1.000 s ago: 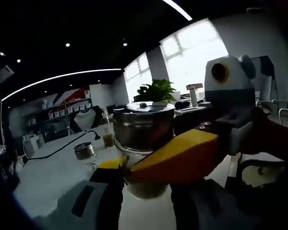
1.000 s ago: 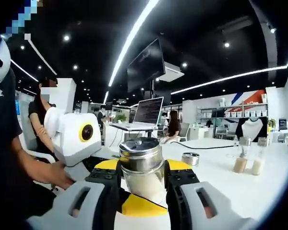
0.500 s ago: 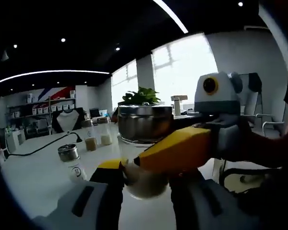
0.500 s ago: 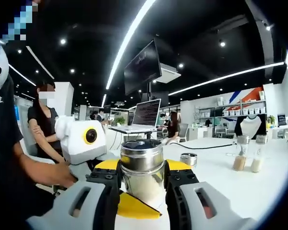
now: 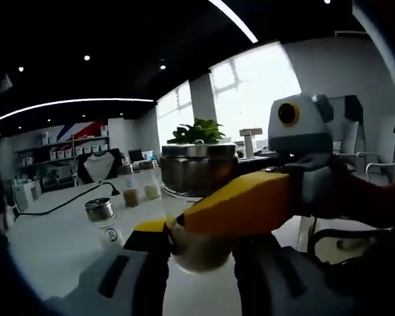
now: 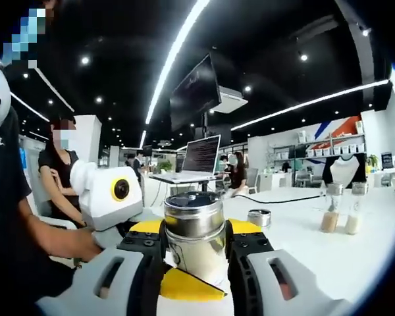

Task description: Rotate the seasoning bottle until the label or dispensing opening points toward the visible target arrow and the bottle remains upright within the marked orientation range

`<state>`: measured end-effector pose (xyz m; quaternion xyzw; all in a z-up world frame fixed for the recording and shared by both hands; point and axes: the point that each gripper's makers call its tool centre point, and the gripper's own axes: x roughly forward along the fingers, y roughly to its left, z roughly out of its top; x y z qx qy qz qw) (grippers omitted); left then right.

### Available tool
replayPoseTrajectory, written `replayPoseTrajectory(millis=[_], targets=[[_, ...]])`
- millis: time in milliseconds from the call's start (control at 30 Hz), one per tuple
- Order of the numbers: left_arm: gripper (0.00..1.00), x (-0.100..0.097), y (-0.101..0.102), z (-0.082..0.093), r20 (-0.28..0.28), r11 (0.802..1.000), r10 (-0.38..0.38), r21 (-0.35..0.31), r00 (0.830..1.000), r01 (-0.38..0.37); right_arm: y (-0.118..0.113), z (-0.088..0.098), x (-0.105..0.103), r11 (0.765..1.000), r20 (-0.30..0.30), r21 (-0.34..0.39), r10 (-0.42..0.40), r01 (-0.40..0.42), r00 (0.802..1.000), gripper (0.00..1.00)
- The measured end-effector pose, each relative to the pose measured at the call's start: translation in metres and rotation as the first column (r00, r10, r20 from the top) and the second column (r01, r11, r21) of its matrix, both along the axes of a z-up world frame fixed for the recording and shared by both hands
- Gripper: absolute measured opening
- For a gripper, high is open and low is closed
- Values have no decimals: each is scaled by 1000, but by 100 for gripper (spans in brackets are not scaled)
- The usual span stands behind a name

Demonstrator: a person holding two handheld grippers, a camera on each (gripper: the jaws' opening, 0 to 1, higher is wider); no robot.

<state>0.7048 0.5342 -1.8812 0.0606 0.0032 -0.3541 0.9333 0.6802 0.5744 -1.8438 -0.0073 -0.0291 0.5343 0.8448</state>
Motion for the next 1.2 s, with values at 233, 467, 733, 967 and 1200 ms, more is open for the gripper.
replayPoseTrajectory(millis=[233,467,733,967,1200], targets=[[38,5,9,-4,-11,1000,28,10,1000,-28,4,-4,6,997,-1,-32,-77,77,997,32],[38,4,11,-1,14,999,-38,13,999,38,4,-2,10,990,-44,20,-138,139,989,32],[60,13,24,-6,-20,1000,-8,17,1000,8,-21,10,28,980,-58,47,-189,192,980,32],[80,22,41,-7,-45,998,53,19,998,-52,-38,-6,64,976,-78,18,-215,217,973,32],[97,32,56,-14,-39,988,122,102,992,-118,-40,-27,98,974,-94,-65,-220,215,971,32]])
